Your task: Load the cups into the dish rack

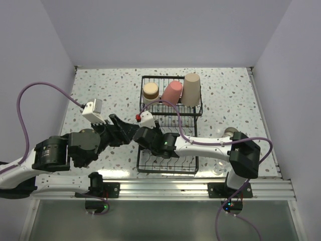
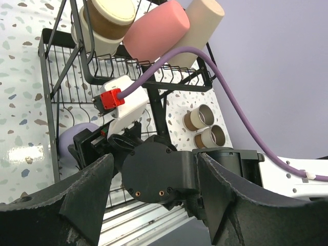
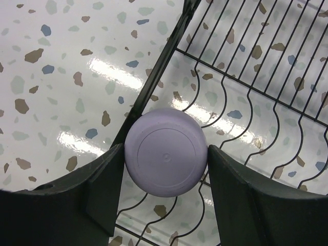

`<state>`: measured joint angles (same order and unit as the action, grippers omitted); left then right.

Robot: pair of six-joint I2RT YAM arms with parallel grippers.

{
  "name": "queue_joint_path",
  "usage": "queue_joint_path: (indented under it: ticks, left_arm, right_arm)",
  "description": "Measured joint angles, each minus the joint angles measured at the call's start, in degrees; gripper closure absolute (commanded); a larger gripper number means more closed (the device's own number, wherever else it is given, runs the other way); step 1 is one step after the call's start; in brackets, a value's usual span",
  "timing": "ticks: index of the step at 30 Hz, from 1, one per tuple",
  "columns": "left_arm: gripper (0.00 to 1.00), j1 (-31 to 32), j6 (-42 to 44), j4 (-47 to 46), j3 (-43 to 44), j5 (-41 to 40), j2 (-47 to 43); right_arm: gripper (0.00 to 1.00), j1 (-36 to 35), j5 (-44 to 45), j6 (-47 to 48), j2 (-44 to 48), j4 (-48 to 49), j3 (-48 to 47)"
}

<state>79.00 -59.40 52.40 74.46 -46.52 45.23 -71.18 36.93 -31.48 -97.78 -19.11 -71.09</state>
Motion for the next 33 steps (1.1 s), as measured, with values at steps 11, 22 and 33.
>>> queue_joint_path:
  ticks: [11, 22, 33]
  left_arm:
    - [0.31, 0.0, 0.1, -0.3, 0.0, 0.9, 1.3]
    - [0.31, 0.0, 0.2, -0.5, 0.0, 1.4, 1.4]
    - [0.31, 0.0, 0.0, -0.5, -0.6, 1.4, 0.8]
  right_arm:
    - [0.02, 0.2, -0.9, -0.5, 0.2, -0.6, 0.0]
    - [0.02, 0.2, -1.0, -0.8, 6.5, -2.5, 0.3]
    - [0.02, -0.7, -1.6, -0.5, 26.0, -10.3, 1.7]
